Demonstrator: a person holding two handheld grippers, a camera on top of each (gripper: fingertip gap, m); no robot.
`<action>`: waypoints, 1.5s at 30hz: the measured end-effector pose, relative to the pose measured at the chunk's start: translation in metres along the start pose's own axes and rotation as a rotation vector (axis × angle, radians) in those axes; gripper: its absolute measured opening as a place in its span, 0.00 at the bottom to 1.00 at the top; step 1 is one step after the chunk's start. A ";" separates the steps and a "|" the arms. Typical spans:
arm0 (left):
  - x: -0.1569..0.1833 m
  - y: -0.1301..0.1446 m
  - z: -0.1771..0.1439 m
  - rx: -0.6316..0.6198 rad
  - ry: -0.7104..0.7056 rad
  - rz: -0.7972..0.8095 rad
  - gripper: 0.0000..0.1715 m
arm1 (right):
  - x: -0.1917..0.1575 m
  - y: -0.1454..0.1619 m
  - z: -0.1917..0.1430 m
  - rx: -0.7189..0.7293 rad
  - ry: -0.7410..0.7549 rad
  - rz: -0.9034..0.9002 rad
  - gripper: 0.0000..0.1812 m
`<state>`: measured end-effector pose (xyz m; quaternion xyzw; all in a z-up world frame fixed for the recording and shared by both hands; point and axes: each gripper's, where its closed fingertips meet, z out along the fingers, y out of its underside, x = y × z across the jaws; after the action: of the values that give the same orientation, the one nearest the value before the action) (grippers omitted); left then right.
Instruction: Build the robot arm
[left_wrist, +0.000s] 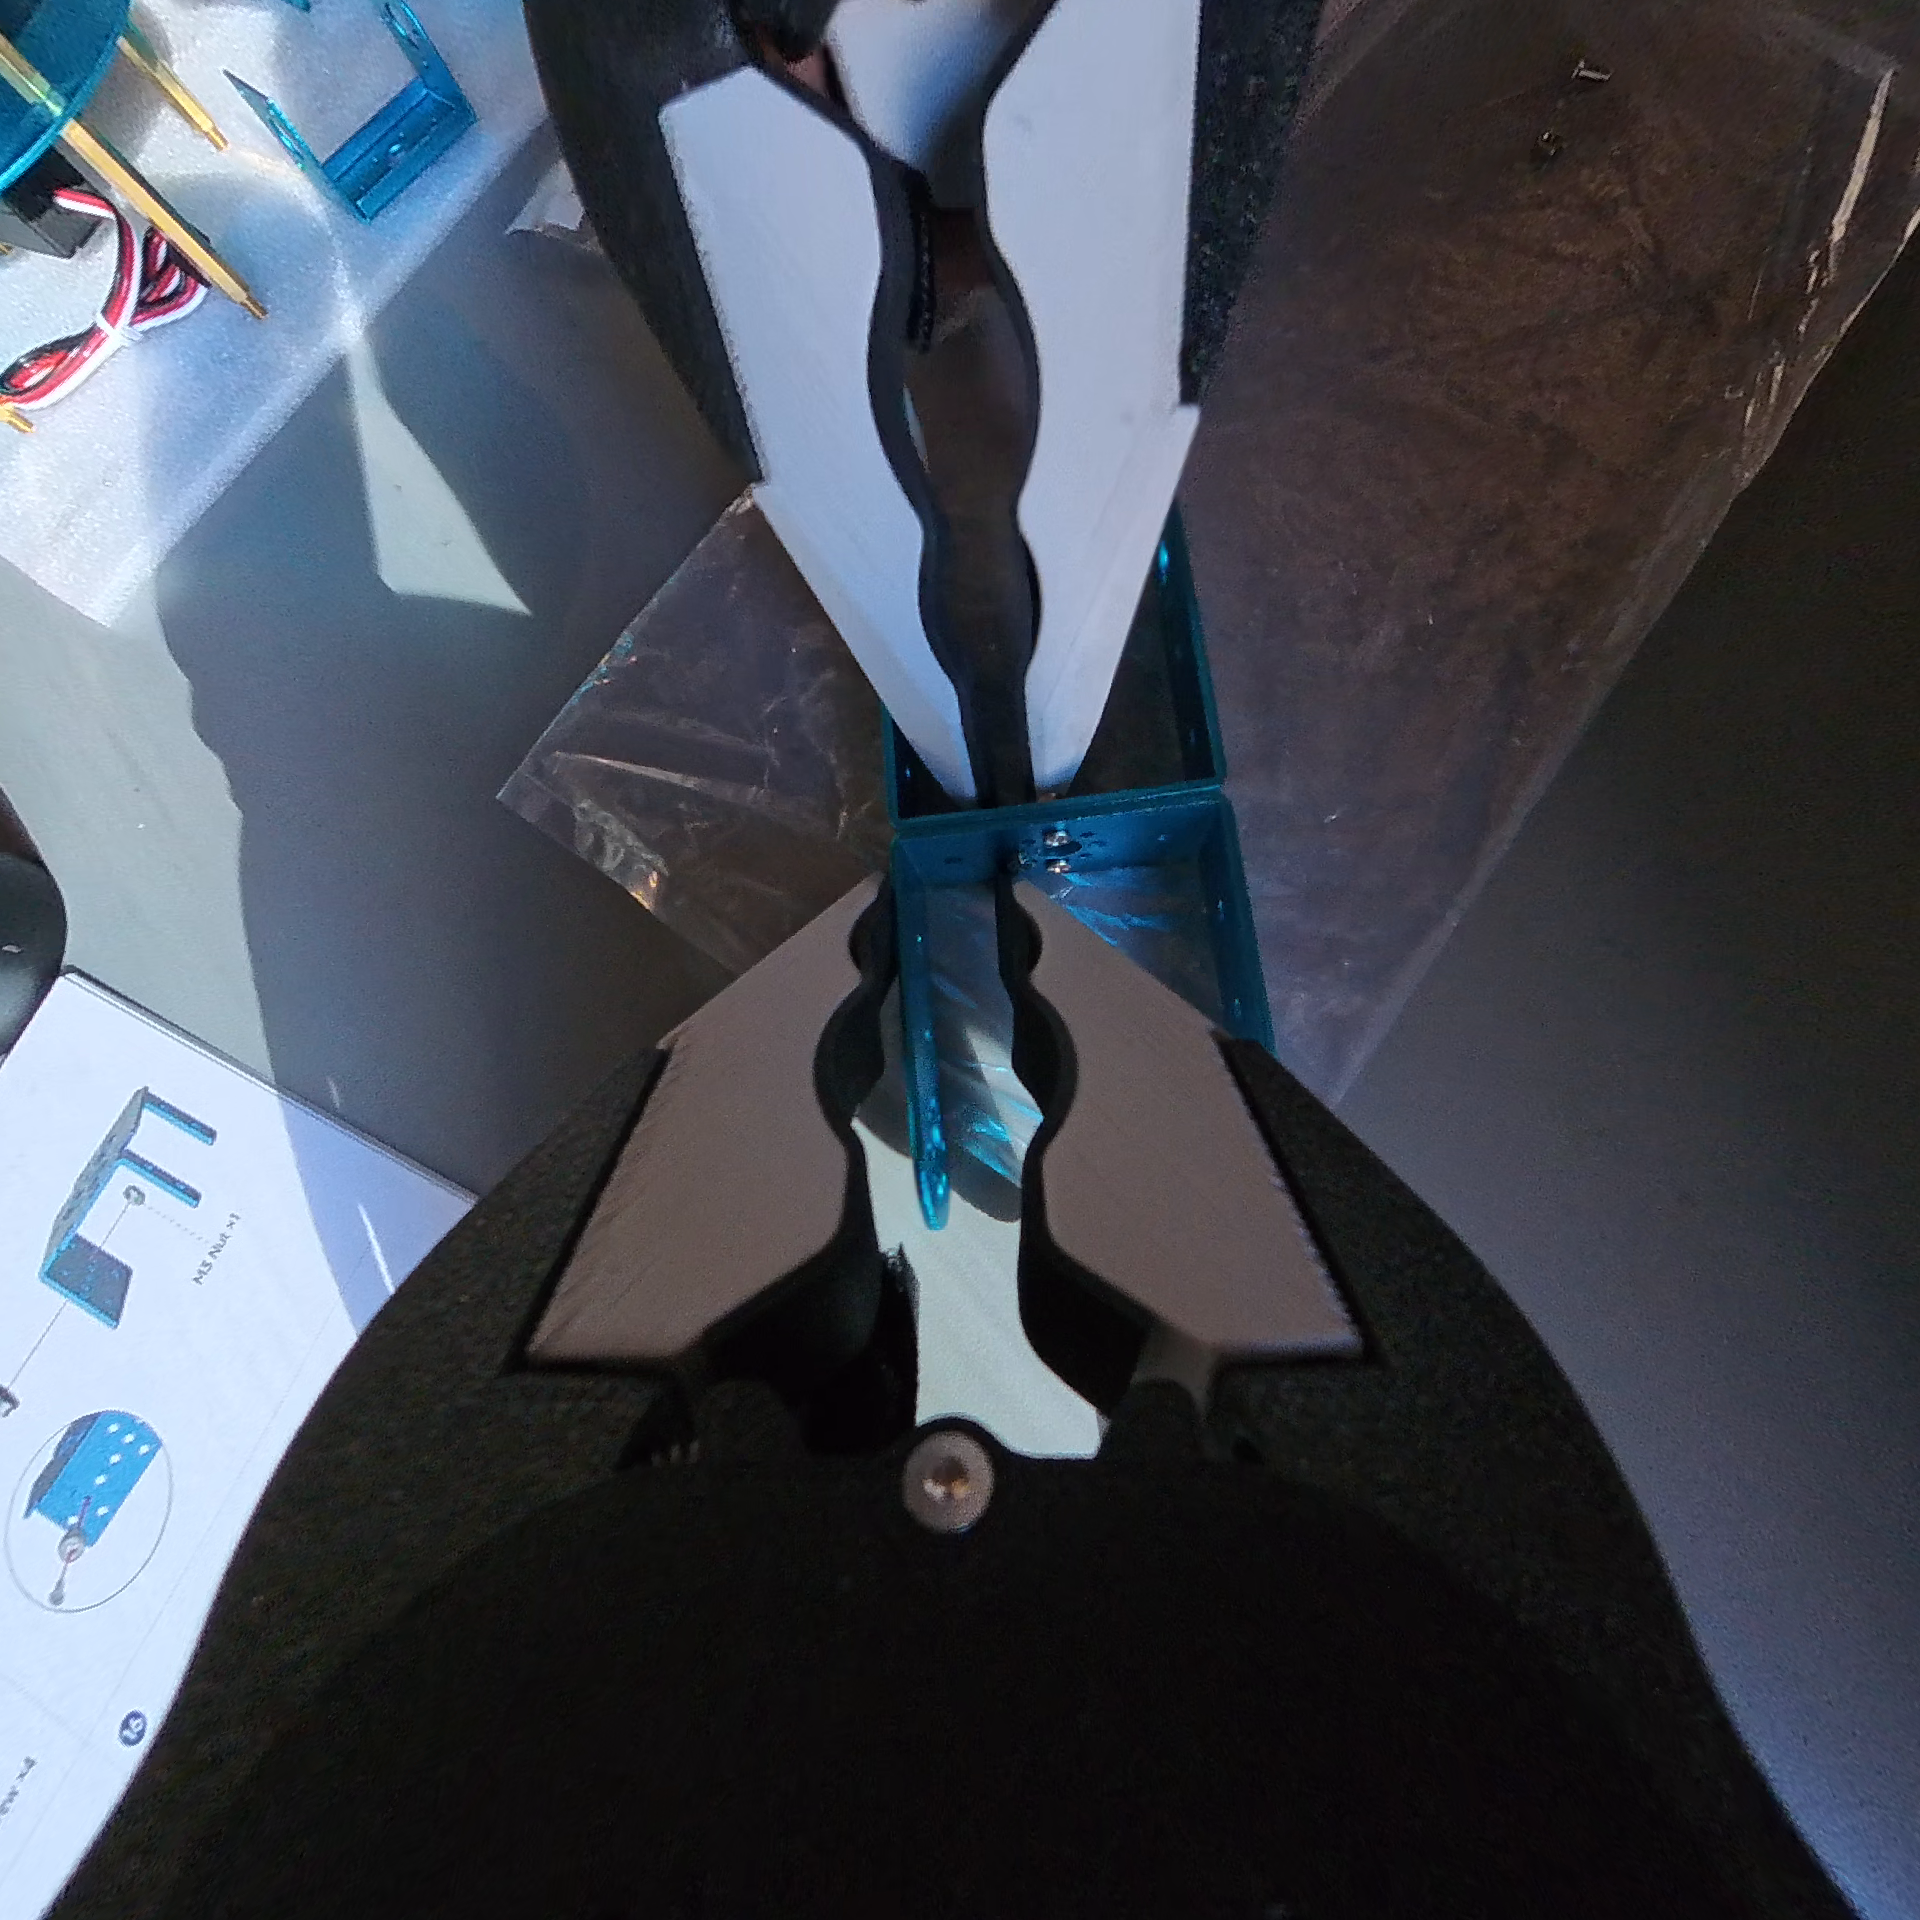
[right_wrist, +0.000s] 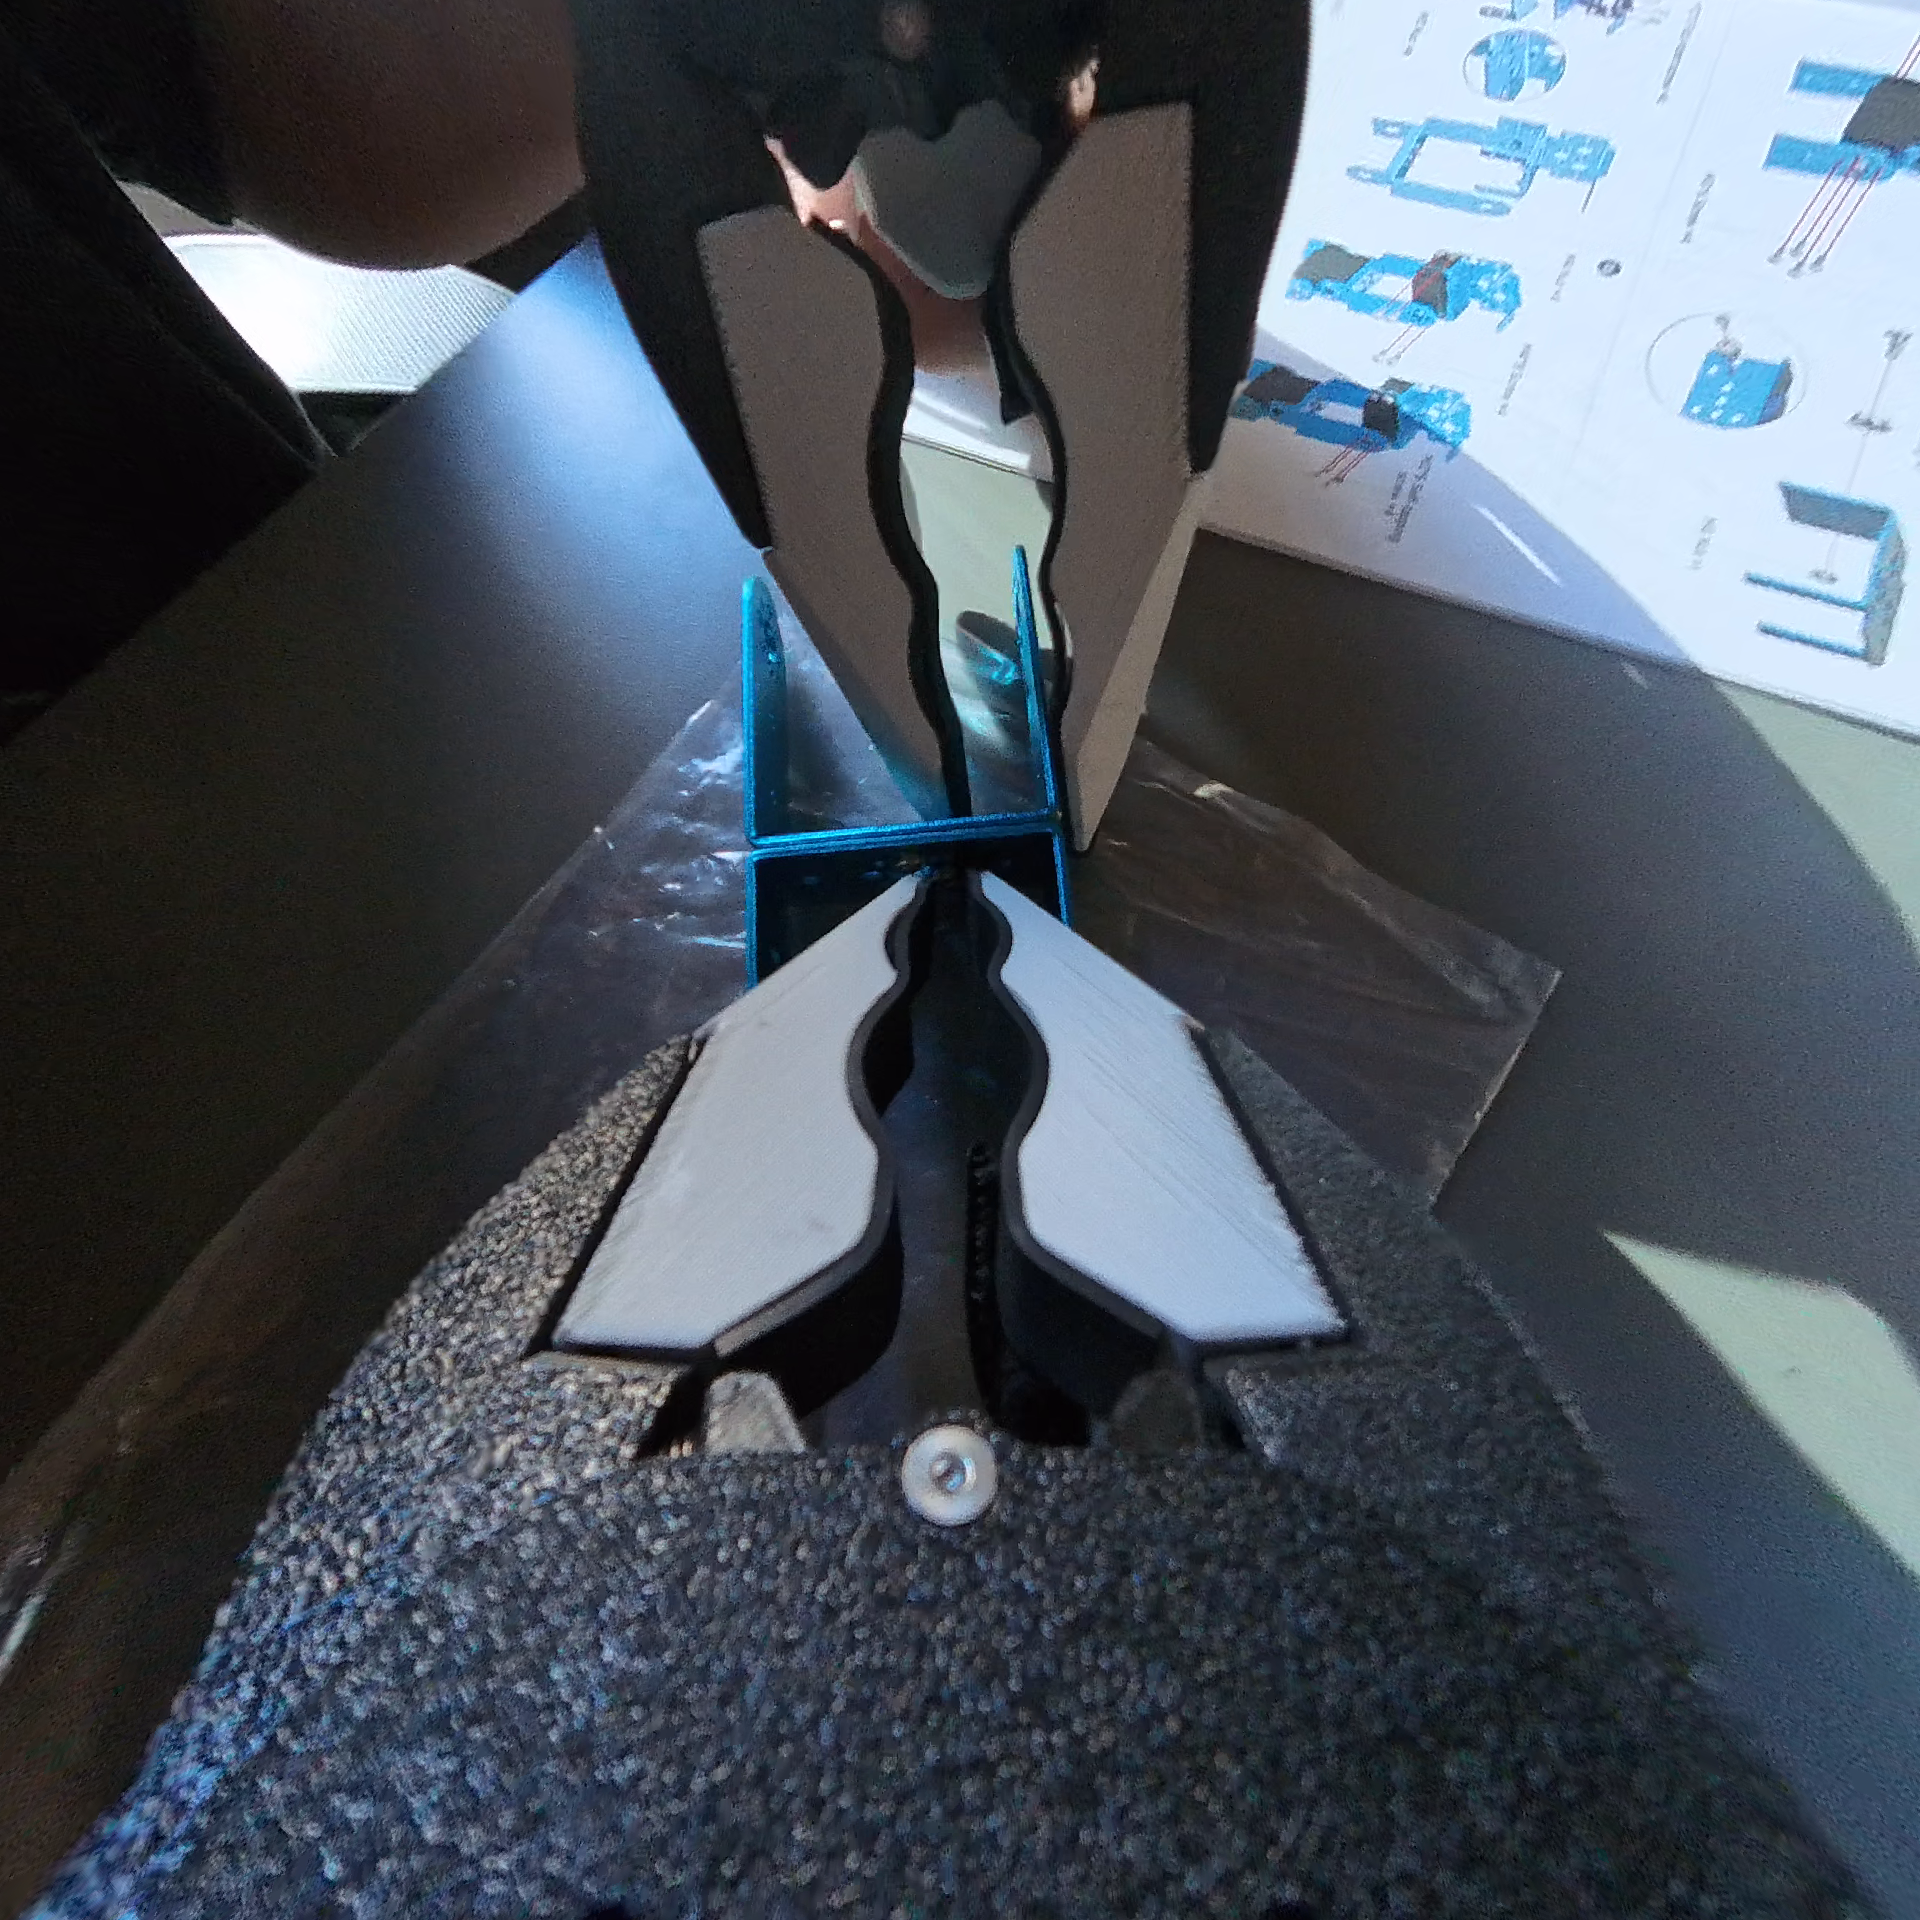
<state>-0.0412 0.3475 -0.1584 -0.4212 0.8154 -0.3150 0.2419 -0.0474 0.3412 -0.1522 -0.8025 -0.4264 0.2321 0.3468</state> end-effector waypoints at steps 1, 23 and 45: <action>0.000 0.000 0.000 0.001 0.002 0.001 0.10 | 0.000 0.000 0.000 0.002 -0.017 0.023 0.03; 0.007 -0.002 0.002 0.000 0.014 0.003 0.10 | -0.005 0.002 -0.001 -0.007 -0.014 -0.032 0.02; 0.007 -0.002 0.002 0.000 0.001 0.012 0.10 | -0.007 0.003 -0.001 -0.006 -0.025 -0.024 0.03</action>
<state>-0.0425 0.3405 -0.1586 -0.4160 0.8180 -0.3139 0.2433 -0.0490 0.3341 -0.1535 -0.7953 -0.4411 0.2367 0.3419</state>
